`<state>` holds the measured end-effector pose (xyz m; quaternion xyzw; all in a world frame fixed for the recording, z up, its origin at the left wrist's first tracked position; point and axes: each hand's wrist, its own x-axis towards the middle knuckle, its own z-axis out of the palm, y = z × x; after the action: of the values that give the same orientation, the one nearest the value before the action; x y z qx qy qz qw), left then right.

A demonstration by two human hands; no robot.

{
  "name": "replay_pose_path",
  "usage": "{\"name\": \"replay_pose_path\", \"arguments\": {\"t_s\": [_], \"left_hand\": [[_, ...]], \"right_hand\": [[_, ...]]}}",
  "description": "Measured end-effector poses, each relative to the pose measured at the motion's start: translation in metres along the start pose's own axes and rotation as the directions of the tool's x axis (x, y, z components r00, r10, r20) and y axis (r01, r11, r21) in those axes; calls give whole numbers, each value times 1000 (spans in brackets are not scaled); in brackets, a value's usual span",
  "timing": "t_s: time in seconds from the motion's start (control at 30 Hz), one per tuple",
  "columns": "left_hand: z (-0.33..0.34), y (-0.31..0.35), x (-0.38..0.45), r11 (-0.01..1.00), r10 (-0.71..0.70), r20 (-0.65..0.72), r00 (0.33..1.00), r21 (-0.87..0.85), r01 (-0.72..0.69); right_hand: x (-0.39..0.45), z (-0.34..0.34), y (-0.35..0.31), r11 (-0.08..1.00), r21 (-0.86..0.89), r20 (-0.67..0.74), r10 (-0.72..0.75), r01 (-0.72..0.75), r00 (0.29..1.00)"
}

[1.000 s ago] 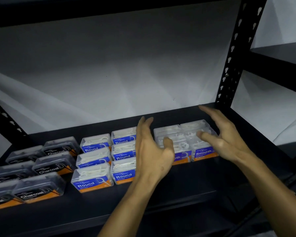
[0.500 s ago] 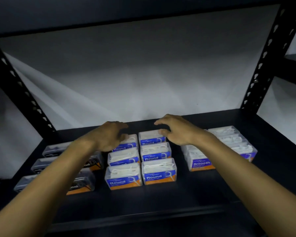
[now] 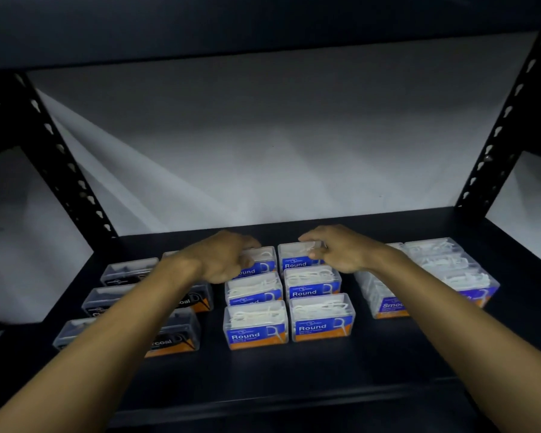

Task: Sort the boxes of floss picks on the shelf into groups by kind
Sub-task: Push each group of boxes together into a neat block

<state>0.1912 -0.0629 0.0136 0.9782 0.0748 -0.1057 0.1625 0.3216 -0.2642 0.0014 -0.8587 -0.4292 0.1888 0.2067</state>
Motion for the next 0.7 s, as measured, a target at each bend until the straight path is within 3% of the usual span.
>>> {"name": "replay_pose_path", "arguments": {"t_s": [0.7], "left_hand": [[2, 7, 1, 999, 35, 0, 999, 24, -35]], "right_hand": [[-1, 4, 1, 1000, 27, -4, -3, 3, 1000]]}}
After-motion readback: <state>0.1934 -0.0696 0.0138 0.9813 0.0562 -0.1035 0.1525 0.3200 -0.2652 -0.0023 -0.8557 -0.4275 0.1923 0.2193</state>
